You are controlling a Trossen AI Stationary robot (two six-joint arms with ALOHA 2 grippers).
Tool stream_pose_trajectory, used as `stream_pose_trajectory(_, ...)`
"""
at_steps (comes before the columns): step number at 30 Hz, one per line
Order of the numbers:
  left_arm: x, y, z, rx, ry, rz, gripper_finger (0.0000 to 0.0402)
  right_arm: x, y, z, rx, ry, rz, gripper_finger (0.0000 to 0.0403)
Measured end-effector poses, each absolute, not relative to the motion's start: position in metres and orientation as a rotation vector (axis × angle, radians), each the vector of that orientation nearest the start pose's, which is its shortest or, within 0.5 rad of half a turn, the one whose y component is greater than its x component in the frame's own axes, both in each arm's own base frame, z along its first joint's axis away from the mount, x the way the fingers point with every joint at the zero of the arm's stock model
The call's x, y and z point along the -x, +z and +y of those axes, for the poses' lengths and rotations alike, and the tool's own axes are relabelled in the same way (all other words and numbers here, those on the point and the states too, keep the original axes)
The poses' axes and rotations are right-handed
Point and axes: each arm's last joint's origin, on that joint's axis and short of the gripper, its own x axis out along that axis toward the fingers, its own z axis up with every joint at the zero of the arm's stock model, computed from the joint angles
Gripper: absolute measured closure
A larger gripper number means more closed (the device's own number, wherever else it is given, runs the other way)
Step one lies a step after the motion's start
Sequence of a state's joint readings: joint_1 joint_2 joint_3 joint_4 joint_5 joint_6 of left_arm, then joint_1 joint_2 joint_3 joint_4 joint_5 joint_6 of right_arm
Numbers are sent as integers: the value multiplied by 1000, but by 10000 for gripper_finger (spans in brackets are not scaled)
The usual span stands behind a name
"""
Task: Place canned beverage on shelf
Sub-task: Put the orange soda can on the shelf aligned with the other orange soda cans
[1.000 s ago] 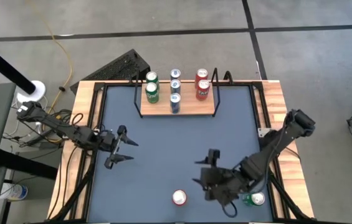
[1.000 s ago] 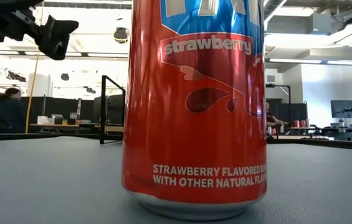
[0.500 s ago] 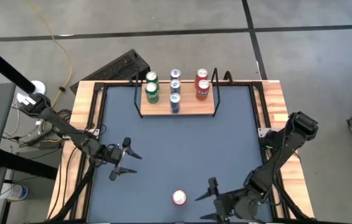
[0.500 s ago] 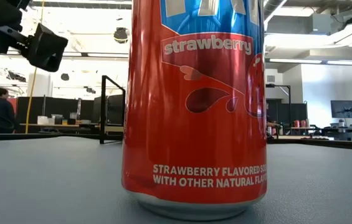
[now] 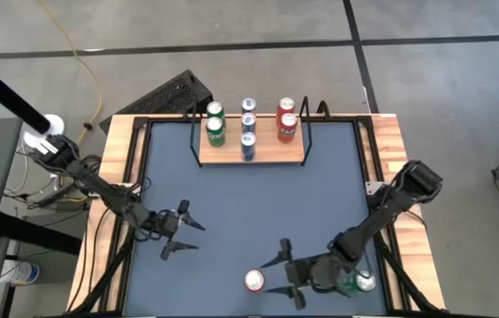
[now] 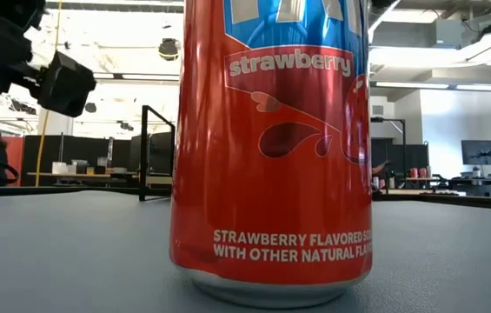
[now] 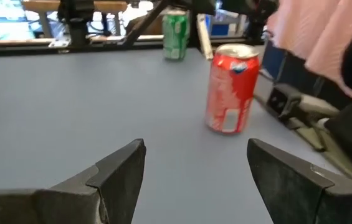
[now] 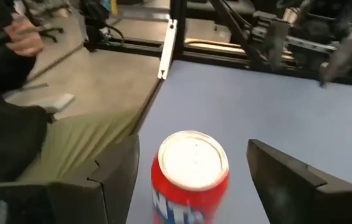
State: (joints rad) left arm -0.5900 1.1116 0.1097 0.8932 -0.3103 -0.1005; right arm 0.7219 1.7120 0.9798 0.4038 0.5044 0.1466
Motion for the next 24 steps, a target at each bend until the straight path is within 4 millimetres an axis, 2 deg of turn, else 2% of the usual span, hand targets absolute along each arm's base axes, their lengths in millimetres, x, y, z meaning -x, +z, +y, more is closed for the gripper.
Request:
stream_pose_trajectory(6, -157, 150, -93, 34, -229, 144, 132, -307, 203, 235, 64, 258, 236, 112)
stream_pose_trajectory(21, -157, 148, -92, 17, -211, 151, 132, -313, 194, 236, 110, 241, 262, 112)
stream_pose_trajectory(24, -157, 148, -92, 16, -208, 151, 132, -316, 193, 232, 127, 237, 261, 112)
